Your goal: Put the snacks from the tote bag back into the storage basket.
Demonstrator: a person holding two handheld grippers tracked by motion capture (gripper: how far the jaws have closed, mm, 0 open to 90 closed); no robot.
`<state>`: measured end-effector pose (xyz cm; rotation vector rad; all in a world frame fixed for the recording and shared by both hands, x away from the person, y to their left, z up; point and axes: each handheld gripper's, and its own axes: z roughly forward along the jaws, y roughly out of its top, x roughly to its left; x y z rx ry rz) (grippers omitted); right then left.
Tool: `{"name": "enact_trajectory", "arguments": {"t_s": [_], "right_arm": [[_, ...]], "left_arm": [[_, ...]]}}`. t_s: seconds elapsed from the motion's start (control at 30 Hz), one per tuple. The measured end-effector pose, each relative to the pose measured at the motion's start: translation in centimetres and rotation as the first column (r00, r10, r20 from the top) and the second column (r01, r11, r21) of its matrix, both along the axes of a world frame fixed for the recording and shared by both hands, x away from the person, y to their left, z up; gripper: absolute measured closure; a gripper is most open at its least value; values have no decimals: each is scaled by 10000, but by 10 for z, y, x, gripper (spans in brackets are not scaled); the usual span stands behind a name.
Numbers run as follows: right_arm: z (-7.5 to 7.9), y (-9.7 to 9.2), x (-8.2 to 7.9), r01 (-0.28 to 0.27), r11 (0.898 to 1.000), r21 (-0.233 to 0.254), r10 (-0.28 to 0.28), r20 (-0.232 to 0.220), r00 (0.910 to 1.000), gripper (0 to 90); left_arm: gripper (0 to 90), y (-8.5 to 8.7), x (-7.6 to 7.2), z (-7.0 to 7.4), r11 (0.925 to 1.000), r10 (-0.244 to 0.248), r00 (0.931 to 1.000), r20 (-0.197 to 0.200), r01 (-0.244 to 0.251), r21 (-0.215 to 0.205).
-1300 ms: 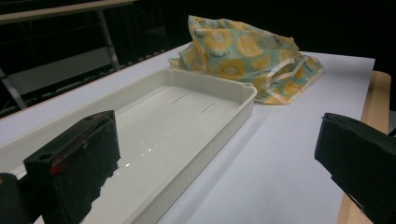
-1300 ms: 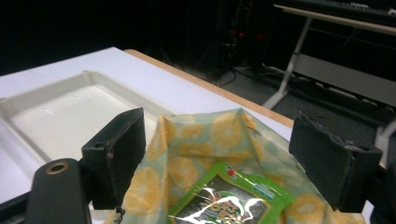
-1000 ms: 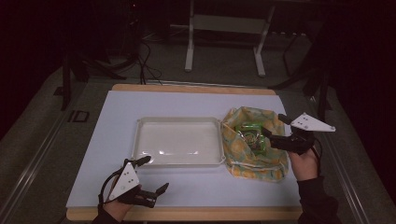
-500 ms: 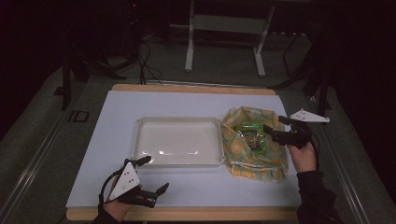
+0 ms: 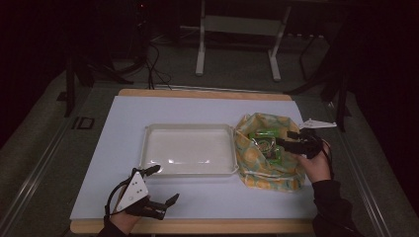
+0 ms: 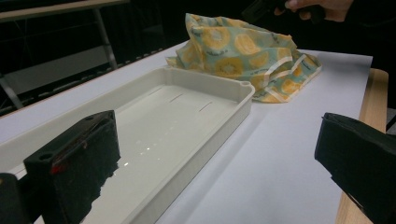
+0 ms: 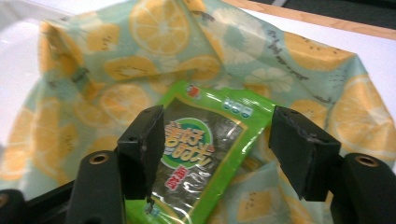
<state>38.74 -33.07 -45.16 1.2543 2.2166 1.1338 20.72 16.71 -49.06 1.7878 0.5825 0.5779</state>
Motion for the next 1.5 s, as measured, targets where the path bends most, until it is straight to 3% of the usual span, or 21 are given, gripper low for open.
{"name": "enact_trajectory", "arguments": {"t_s": [0.17,0.4,0.5,0.9,1.03,1.13,1.2,1.23,1.37,1.5], "right_arm": [[-4,2,3,9,9999,-122,-13,-300,9995,428],[-15,2,12,509,9987,5,-504,-1379,9892,509],[-19,4,15,549,9984,-132,-563,-1588,9857,544],[-29,4,25,1489,9885,260,-1365,-2696,9532,599],[-33,4,28,1536,9878,238,-1402,-2905,9466,604],[-38,2,30,1687,9852,302,-1503,-3210,9351,631],[-39,2,30,1705,9850,275,-1526,-3242,9336,631],[-40,2,30,1714,9849,260,-1524,-3408,9277,656],[-45,4,31,1413,9900,-16,-1325,-3583,9242,672],[-47,5,32,1485,9888,-153,-1435,-3707,9176,696]], "left_arm": [[6,0,0,0,10000,-4,10000,11,4,8],[6,0,-1,0,10000,-26,10000,43,26,37],[6,0,-1,0,10000,-32,10000,34,32,50],[6,-1,0,-1,9999,-68,10000,21,68,105],[6,-1,0,-1,9999,-70,10000,18,70,120],[6,-2,0,-1,9997,-51,10000,29,50,249],[6,-2,0,-2,9997,-57,10000,25,57,248],[6,-2,0,-2,9997,-70,10000,20,69,250],[6,-2,0,-2,9997,-72,10000,15,72,232],[6,-2,0,-2,9997,-71,10000,0,71,217]]}}
